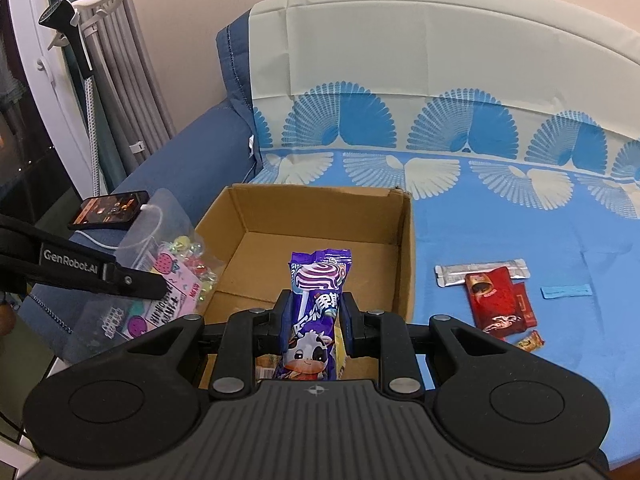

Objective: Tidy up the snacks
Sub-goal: 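Carry the candy bag and purple bar over the cardboard box, then open the left tool to drop the candy bag into the box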

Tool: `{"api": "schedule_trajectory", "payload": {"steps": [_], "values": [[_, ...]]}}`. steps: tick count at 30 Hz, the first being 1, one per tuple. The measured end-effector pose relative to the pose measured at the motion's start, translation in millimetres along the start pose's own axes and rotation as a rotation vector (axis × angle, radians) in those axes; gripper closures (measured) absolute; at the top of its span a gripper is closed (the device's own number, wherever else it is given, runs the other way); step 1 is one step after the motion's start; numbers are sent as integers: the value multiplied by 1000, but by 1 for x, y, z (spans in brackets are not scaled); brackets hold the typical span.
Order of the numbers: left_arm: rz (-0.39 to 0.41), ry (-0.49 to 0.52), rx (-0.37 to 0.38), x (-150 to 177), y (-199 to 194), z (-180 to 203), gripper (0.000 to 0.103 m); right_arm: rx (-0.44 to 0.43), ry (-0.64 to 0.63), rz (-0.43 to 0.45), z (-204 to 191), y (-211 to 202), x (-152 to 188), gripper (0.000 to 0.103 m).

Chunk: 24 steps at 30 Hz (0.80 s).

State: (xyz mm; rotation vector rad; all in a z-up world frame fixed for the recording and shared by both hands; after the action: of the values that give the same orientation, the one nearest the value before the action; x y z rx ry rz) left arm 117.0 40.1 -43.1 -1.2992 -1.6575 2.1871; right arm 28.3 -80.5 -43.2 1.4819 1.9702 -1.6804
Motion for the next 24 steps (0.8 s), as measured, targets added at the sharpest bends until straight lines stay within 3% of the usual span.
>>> {"api": "schedule_trajectory", "payload": {"steps": [24], "values": [[-85,-1,1,-9,63,-17,98,27,16,-97,-2,63,3,77]]}}
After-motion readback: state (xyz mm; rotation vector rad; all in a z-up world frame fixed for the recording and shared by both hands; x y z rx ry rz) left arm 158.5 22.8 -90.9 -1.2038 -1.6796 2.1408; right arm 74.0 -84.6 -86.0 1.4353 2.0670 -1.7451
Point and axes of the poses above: each gripper's, at about its wrist camera, not at the fingertips, and y roughly the way its jaws point, z to its right, x to its underside, the point moved 8 cm from there along y, roughly the way its jaws point, and after that the axes turned 15 degrees about y, right-handed, at the moved point
